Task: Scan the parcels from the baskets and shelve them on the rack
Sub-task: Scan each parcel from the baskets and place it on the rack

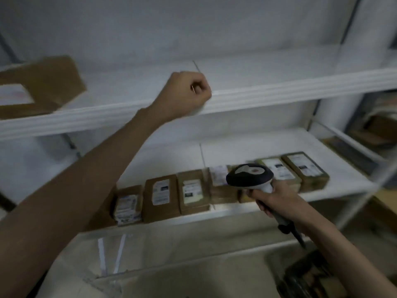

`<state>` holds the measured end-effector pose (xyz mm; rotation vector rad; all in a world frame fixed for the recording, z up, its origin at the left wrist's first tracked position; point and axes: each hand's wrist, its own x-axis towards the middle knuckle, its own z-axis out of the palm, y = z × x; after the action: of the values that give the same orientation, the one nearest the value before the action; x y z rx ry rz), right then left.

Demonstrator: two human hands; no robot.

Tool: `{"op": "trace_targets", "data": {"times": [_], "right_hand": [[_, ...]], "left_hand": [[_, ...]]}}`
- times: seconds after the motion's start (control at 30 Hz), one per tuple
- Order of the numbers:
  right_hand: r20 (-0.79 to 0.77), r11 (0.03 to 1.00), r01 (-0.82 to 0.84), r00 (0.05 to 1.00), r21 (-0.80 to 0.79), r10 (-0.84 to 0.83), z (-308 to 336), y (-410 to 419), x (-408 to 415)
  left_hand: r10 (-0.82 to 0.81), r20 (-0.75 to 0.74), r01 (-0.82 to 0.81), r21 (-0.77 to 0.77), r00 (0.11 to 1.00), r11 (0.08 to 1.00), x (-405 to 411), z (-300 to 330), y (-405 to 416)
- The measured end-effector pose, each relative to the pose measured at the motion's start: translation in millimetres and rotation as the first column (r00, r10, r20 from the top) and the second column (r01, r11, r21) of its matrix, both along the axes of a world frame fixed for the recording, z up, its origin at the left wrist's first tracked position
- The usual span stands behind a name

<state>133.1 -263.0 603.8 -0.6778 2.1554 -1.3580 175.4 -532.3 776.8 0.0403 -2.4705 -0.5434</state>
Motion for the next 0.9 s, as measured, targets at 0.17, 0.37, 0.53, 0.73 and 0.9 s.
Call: {"op": "trace_targets", "data": {"times": [0.17, 0.37, 0.53, 0.73, 0.9], "right_hand": [[0.059, 0.975, 0.191, 0.978, 0.118, -0.199, -43, 117, -19], [0.140, 0.913, 0.351, 0.913, 0.206, -0.383, -88, 239, -36], [0.207, 0.836, 0.466, 0.822, 0.288, -0.530, -135, 337, -47], [0.276, 0.780, 0.515, 0.739, 0.356, -0.614, -192, 415, -60], [0.341, 0.743, 0.516, 0.669, 0.427, -0.660, -245, 458, -67]], "left_hand": [[-0.327, -0.070, 0.333, 0.111, 0.943, 0.936, -53, -56, 126], [-0.460, 0.205, 0.414, 0.232, 0.864, 0.880, -125, -130, 232], [-0.474, 0.446, 0.358, 0.323, 0.759, 0.876, -175, -223, 322], [-0.469, 0.611, 0.284, 0.379, 0.638, 0.881, -199, -326, 408], [-0.441, 0.723, 0.215, 0.389, 0.531, 0.896, -208, -409, 451]]}}
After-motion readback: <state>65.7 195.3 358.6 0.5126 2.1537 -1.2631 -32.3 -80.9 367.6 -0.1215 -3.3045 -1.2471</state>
